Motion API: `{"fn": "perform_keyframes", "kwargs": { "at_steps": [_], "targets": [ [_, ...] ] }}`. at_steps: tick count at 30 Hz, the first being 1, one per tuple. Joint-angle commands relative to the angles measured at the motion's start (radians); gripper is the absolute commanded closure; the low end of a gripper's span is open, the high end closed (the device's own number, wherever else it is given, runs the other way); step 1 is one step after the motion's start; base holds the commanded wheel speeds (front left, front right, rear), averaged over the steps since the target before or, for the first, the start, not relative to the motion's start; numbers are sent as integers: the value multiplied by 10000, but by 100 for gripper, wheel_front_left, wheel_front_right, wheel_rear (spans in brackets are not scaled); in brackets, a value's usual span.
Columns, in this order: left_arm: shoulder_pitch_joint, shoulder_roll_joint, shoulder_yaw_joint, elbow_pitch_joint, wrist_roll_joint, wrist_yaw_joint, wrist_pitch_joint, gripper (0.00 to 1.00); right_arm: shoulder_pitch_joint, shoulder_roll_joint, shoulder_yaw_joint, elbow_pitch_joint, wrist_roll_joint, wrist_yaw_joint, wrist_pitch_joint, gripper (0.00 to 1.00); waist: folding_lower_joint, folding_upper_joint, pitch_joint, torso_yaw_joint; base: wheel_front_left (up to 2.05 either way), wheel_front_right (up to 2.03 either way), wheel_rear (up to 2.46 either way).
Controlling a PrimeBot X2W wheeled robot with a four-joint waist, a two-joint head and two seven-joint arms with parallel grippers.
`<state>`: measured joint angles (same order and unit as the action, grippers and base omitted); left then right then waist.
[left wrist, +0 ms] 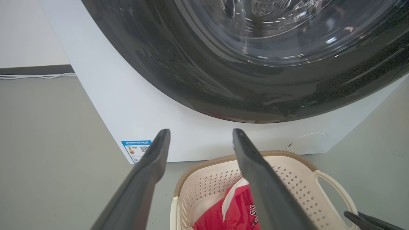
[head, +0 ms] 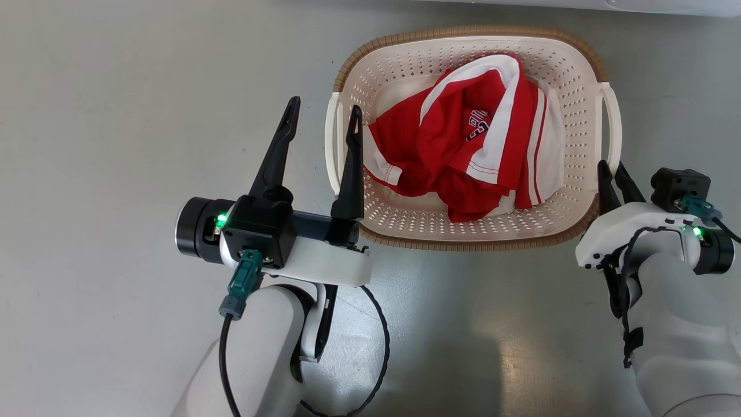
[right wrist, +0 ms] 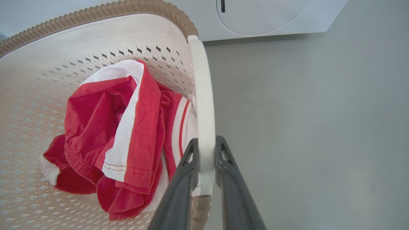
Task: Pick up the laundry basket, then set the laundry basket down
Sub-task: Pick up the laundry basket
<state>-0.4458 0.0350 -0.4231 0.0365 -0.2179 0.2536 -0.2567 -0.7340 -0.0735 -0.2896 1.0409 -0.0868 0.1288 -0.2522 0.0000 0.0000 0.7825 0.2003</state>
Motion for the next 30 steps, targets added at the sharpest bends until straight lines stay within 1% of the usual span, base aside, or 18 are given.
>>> {"fn": "perform_keyframes", "kwargs": {
  "at_steps": [1,30],
  "targets": [
    [25,152,290,-194,141,-77,-51,0,419,233,230,-61,82,19,-95,100,0,0,3,1,0,0,0],
    [138,152,382,-51,263,-198,-51,0,792,233,840,291,1250,19,-95,100,0,0,-223,-153,0,0,0]
  ]
}}
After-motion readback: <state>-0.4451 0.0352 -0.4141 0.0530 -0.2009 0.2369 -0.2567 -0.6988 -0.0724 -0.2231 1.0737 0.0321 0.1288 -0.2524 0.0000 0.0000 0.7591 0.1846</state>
